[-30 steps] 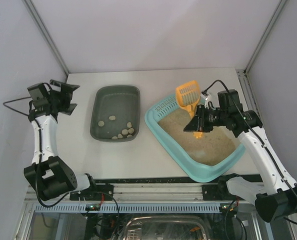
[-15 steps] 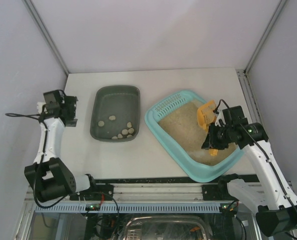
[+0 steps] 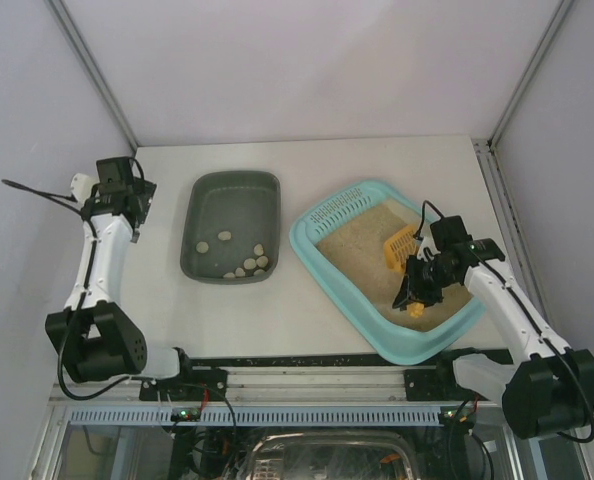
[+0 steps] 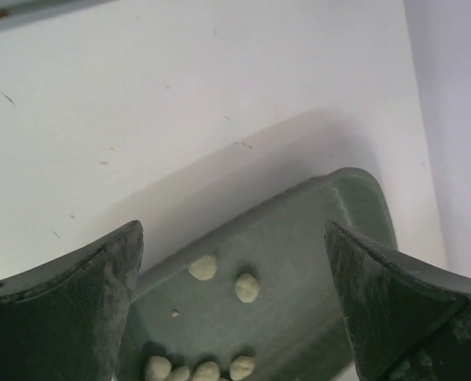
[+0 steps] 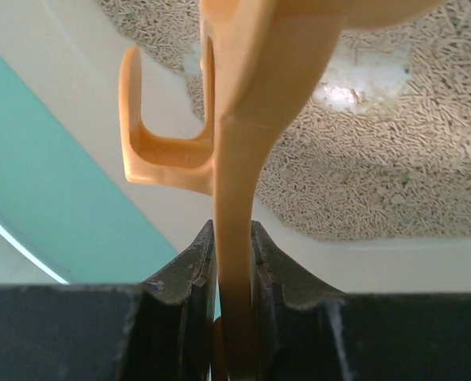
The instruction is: Clean the litter box
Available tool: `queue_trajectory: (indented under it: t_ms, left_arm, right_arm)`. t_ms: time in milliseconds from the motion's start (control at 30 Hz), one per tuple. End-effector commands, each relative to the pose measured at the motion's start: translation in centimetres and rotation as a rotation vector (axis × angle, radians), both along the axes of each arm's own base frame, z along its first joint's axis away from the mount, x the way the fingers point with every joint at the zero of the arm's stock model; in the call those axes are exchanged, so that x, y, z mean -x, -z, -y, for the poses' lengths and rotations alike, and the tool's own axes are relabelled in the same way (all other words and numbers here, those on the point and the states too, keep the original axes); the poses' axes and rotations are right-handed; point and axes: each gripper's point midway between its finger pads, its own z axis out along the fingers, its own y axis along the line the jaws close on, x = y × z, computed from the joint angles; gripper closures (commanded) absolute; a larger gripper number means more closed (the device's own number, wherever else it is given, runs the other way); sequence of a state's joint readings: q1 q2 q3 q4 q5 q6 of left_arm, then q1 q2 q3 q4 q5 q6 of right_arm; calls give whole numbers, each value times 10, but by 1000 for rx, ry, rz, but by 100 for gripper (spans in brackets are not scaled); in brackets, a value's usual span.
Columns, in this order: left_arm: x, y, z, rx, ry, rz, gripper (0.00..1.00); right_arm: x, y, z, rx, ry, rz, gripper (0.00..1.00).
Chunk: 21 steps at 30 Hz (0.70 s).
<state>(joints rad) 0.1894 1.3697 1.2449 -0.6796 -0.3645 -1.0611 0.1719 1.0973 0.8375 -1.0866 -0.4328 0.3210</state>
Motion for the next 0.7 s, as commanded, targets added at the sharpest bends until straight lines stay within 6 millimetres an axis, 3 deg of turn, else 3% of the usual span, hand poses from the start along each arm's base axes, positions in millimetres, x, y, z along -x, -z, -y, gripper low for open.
queue_trajectory:
  t_ms: [0, 133, 300, 467, 667]
  left_arm:
    - [-17, -28, -8, -150, 87, -36, 0]
    - [-45, -39, 3, -222, 224, -45, 0]
    - [-42, -30, -4, -255, 200, -110, 0]
    - [-51, -22, -2, -247, 225, -166, 0]
    - [-56, -16, 2, -231, 261, -204, 0]
  right_arm:
    - [-15, -4, -15, -87, -53, 70, 100]
    - [-20, -2, -21, -122, -88, 67, 100]
    - [-30, -7, -32, -185, -178, 97, 100]
    - [-36, -15, -57, -293, -311, 152, 100]
    - [-50, -21, -67, -319, -361, 191, 100]
